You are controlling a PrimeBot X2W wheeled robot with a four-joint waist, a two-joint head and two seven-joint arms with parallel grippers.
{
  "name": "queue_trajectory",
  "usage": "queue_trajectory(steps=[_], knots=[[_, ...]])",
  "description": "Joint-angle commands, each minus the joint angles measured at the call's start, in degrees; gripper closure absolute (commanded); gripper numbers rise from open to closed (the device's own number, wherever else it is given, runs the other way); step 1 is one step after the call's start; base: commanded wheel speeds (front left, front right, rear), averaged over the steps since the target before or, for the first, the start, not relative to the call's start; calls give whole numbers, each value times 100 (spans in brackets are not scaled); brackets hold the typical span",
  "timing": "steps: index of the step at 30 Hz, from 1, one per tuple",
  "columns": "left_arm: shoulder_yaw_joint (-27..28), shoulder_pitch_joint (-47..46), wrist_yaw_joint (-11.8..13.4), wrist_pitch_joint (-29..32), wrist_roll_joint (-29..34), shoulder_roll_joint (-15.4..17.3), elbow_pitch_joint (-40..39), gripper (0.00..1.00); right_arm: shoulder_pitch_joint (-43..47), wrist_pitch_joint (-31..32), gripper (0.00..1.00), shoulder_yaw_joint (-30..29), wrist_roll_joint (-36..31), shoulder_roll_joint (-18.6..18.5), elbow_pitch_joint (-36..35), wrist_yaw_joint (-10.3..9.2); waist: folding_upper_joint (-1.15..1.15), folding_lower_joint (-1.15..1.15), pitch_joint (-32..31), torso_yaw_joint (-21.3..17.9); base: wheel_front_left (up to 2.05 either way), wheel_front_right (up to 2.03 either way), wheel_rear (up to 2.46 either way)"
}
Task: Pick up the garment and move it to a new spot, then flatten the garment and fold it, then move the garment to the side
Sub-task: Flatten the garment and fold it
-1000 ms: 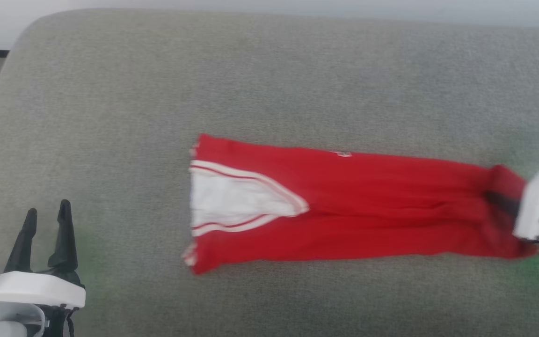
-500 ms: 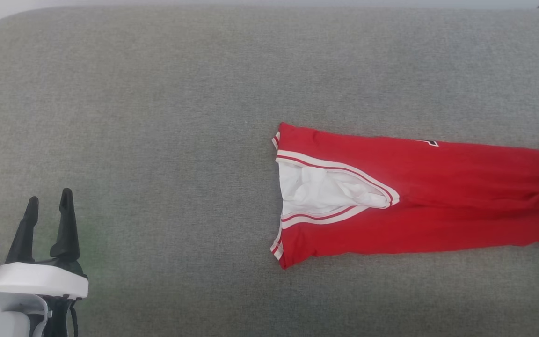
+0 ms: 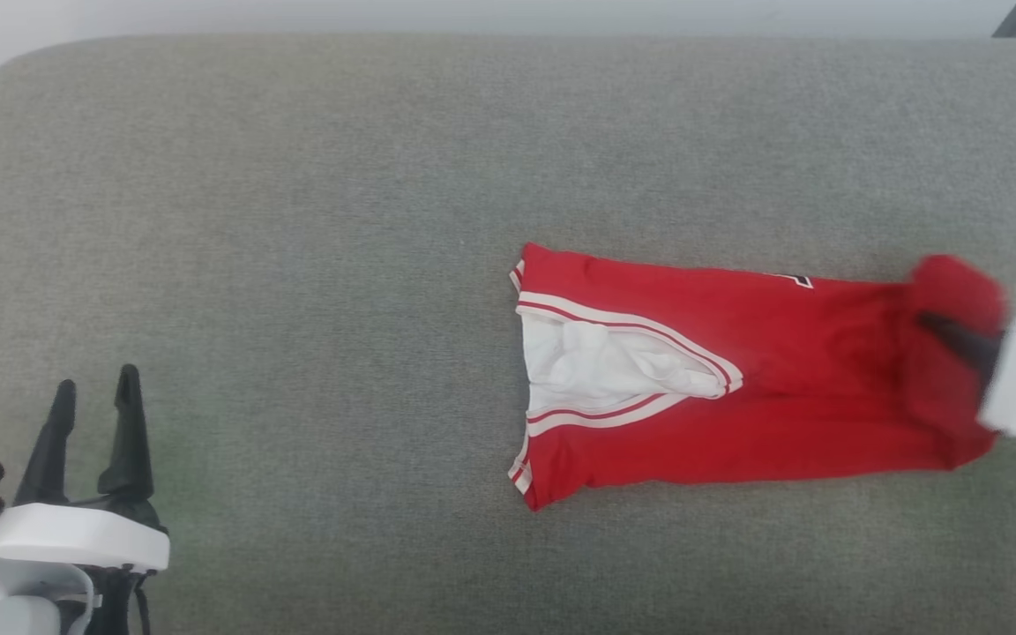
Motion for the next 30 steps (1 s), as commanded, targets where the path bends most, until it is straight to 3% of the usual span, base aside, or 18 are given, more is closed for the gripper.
queue_trajectory(steps=[1,8,21,22,23,30], knots=[[-32,0,-16,-26,14,-21,-5,0,81,75,100,107,-16,119,-201,0,0,0,-29,45,0,0,0],[-308,-123,-19,-26,-48,-11,40,0,-25,253,100,797,-125,623,-823,0,0,0,-95,322,0,0,0],[-687,-419,-20,-25,-164,-77,158,0,-580,-62,98,1853,-317,984,-103,0,0,0,-78,767,0,0,0],[-692,-437,-20,-25,-174,-80,161,0,-648,-122,60,1903,-305,996,-48,0,0,0,-76,777,0,0,0],[-686,-442,-21,-25,-187,-81,168,0,-684,-161,0,1936,-287,999,37,0,0,0,-78,779,0,0,0],[-603,-380,-21,-25,-283,-42,152,0,-892,-240,0,2167,-7,998,-49,0,0,0,-141,662,0,0,0]])
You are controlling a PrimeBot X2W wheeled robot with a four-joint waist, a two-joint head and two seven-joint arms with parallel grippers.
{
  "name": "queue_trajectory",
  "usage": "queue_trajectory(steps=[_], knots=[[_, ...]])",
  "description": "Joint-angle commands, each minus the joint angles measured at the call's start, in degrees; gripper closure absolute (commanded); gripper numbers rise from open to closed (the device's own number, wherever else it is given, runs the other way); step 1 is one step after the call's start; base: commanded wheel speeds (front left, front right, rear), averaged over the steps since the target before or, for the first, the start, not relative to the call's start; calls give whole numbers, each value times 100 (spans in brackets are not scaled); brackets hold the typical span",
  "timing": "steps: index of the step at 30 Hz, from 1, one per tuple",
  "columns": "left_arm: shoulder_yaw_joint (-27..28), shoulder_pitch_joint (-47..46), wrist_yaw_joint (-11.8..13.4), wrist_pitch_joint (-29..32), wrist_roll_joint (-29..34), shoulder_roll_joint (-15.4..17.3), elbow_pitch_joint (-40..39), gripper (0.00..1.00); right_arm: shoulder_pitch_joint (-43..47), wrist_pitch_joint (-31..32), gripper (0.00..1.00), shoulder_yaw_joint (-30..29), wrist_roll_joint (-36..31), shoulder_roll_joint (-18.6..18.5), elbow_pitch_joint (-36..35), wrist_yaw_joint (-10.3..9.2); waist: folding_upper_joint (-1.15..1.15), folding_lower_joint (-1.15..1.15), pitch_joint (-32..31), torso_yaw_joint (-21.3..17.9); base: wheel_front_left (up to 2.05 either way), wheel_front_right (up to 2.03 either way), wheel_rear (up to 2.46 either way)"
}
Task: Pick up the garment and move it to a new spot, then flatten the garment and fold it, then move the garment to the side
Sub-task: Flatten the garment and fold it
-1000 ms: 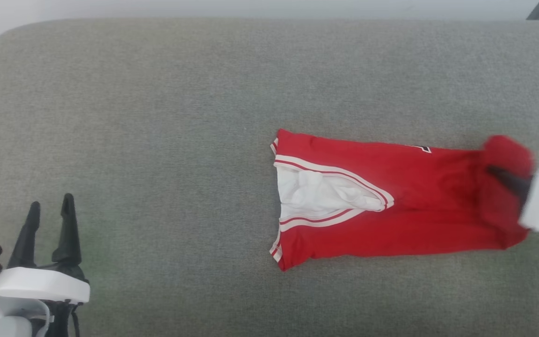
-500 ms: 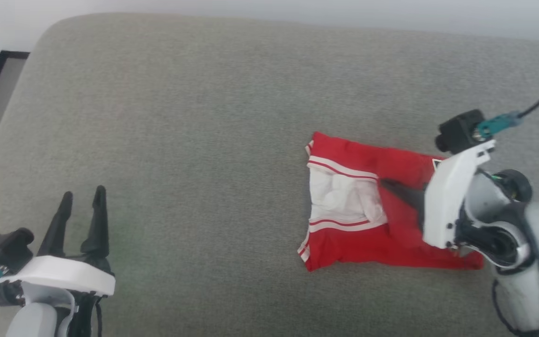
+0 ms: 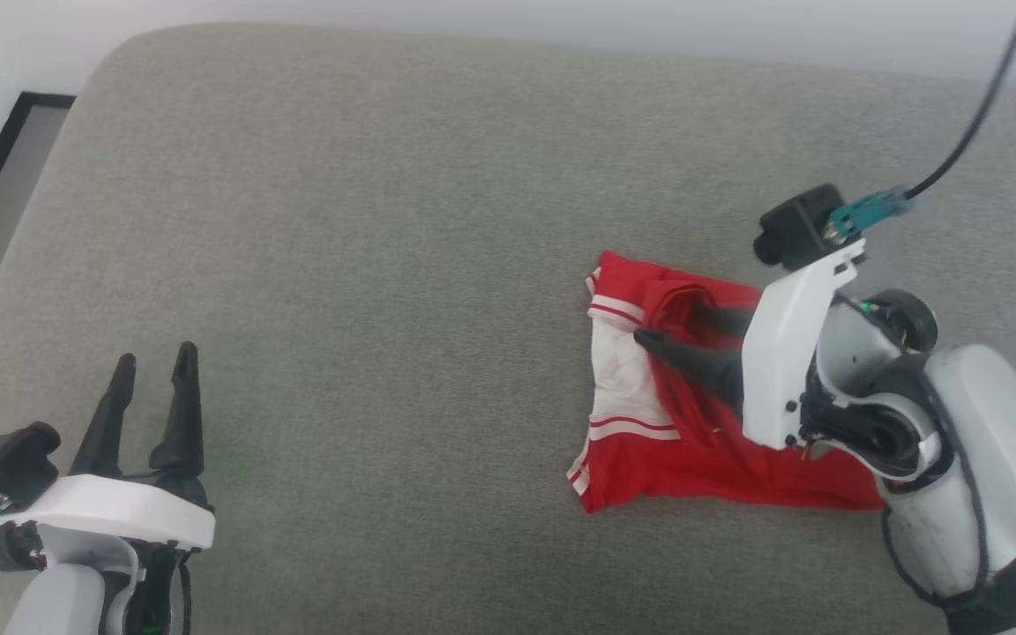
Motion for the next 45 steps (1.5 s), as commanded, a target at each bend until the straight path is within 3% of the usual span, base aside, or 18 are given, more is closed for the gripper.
queue_trajectory(steps=[1,12,19,27,32,37,45], knots=[[20,-10,-20,-25,-78,3,-11,0,-26,-52,0,-11,53,-11,-30,0,0,0,-24,-40,0,0,0],[214,221,-19,-25,-71,186,-117,0,154,-593,0,-405,-73,-361,-533,0,0,0,-211,-513,0,0,0],[328,360,-19,-25,7,282,-115,0,495,-1297,0,-827,-233,-613,-541,0,0,0,-368,-860,0,0,0],[412,538,-19,-25,61,360,-64,0,1024,-2636,0,-1152,-430,-824,-131,0,0,0,-545,-1207,0,0,0],[478,658,-19,-25,47,394,-13,0,1239,-3751,0,-1022,-748,-1027,248,0,0,0,-686,-1350,0,0,0],[481,743,-19,-25,92,429,5,0,1382,-4487,0,-848,-946,-1124,659,0,0,0,-808,-1407,0,0,0],[494,890,-20,-25,193,425,-45,0,1531,-5612,0,-728,-1141,-1033,1347,0,0,0,-975,-1430,0,0,0]])
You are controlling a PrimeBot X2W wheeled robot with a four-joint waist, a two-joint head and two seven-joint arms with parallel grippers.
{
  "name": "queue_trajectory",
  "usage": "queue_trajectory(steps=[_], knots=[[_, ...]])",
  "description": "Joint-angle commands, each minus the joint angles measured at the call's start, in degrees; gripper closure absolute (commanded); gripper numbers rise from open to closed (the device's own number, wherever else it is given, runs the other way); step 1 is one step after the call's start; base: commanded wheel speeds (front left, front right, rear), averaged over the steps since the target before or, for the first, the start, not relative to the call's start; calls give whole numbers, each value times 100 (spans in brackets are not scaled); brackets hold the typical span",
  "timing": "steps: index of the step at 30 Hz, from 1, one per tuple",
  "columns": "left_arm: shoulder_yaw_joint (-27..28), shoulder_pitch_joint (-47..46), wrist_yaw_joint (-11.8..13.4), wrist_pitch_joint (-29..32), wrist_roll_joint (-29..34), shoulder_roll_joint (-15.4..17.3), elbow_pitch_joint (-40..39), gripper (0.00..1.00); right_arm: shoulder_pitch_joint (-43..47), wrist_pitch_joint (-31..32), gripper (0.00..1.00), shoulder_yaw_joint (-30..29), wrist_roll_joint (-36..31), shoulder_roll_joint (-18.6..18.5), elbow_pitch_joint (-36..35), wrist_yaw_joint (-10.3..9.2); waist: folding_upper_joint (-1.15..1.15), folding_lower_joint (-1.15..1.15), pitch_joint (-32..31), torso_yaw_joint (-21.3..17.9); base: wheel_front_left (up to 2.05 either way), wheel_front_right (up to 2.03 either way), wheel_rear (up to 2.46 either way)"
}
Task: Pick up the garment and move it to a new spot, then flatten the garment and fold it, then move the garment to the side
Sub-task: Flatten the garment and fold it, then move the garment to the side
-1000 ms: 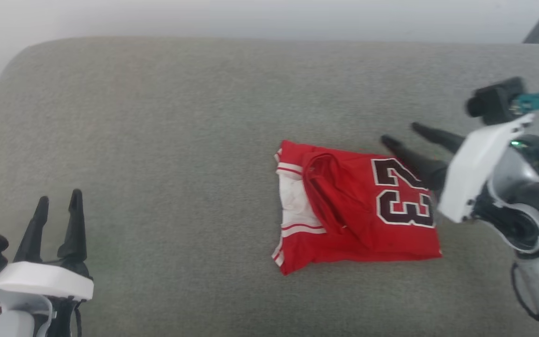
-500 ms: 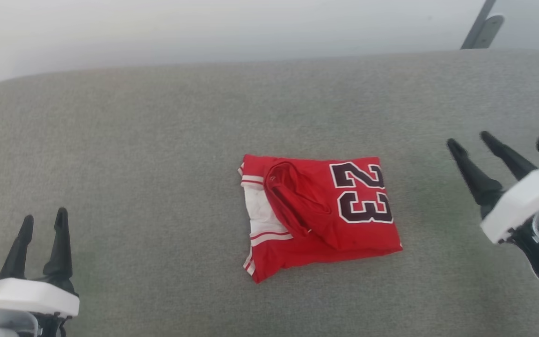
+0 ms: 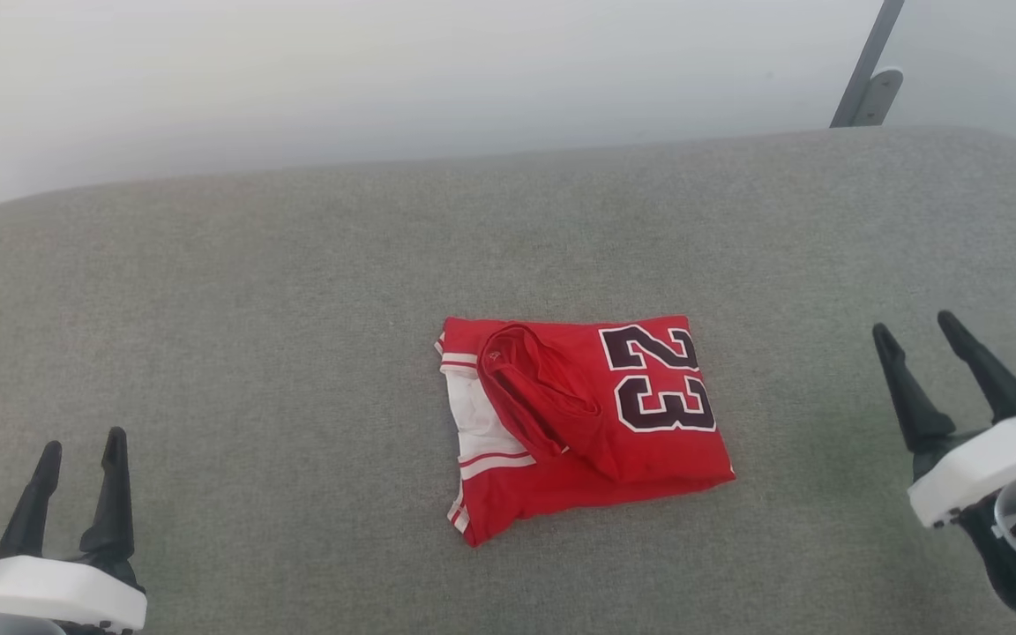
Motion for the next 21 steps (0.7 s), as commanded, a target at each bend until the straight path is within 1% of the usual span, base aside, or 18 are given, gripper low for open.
queue_trajectory(steps=[1,7,21], knots=[[10,60,-18,-25,31,9,-32,0,57,-112,0,-17,-27,51,66,0,0,0,-24,-2,0,0,0],[7,149,-19,-25,98,67,-72,0,187,-350,0,-119,-86,180,252,0,0,0,-93,-20,0,0,0],[-52,159,-19,-25,159,106,-141,0,310,-407,0,-340,-263,382,173,0,0,0,-129,-57,0,0,0]])
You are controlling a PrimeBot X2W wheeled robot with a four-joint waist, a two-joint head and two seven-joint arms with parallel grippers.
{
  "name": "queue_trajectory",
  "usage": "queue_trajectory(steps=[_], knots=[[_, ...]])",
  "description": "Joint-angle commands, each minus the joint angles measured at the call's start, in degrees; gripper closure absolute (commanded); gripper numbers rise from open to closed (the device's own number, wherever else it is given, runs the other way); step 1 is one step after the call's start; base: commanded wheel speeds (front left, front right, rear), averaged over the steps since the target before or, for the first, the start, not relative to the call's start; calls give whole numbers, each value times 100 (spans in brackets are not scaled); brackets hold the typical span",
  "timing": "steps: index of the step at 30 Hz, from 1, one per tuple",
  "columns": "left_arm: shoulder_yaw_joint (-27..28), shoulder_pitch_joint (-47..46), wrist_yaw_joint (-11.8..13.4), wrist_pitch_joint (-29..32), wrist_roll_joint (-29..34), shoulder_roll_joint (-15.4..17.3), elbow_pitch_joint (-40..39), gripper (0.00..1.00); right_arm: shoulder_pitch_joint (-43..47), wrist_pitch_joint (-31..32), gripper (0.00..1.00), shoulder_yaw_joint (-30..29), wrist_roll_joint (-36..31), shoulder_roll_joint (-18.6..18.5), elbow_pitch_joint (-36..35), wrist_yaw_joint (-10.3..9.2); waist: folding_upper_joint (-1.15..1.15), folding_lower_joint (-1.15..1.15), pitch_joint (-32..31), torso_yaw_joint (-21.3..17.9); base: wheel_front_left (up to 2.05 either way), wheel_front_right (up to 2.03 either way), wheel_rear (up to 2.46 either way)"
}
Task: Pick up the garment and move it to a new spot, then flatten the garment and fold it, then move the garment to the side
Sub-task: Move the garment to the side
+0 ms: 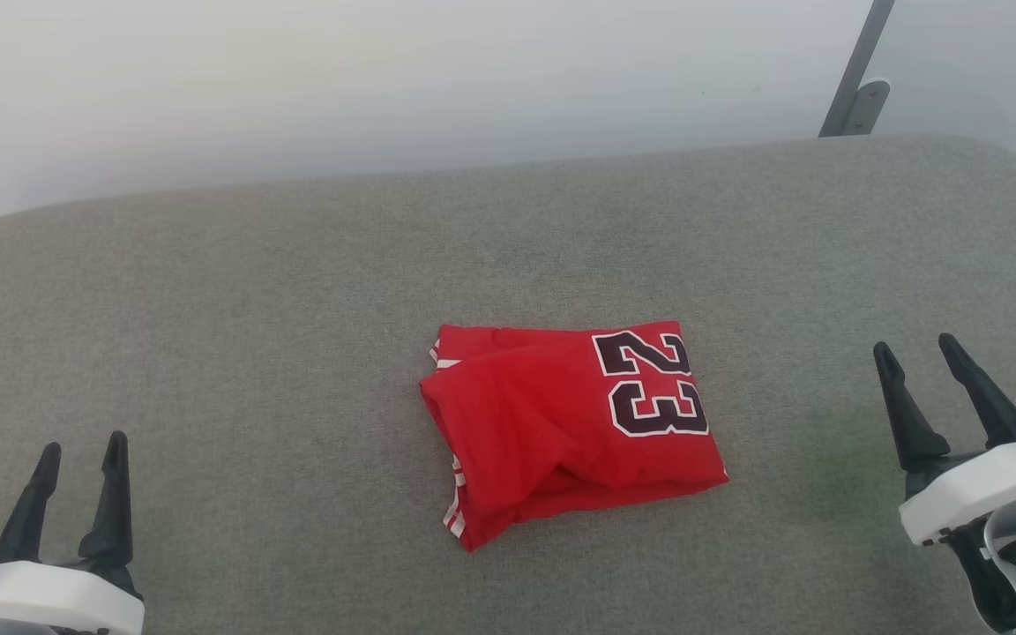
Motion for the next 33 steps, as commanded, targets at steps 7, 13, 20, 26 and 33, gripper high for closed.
queue_trajectory(steps=[7,13,20,26,33], knots=[[-44,27,-19,-26,74,9,1,0,91,-39,0,-31,-72,48,-26,0,-1,0,-26,12,0,0,0],[-84,6,-19,-26,78,5,6,0,110,-40,0,-14,-92,72,-39,0,-1,0,-39,32,0,0,0],[-111,2,-19,-26,71,-21,17,0,102,-34,0,159,-30,49,12,0,-1,0,-49,121,0,0,0],[-153,20,-19,-26,58,-86,-3,0,-120,400,0,606,162,-13,-37,0,-1,0,-18,306,0,0,0],[-298,-76,-19,-26,38,-224,18,0,-503,1451,0,1129,616,-202,-151,0,-1,0,126,584,0,0,0]])
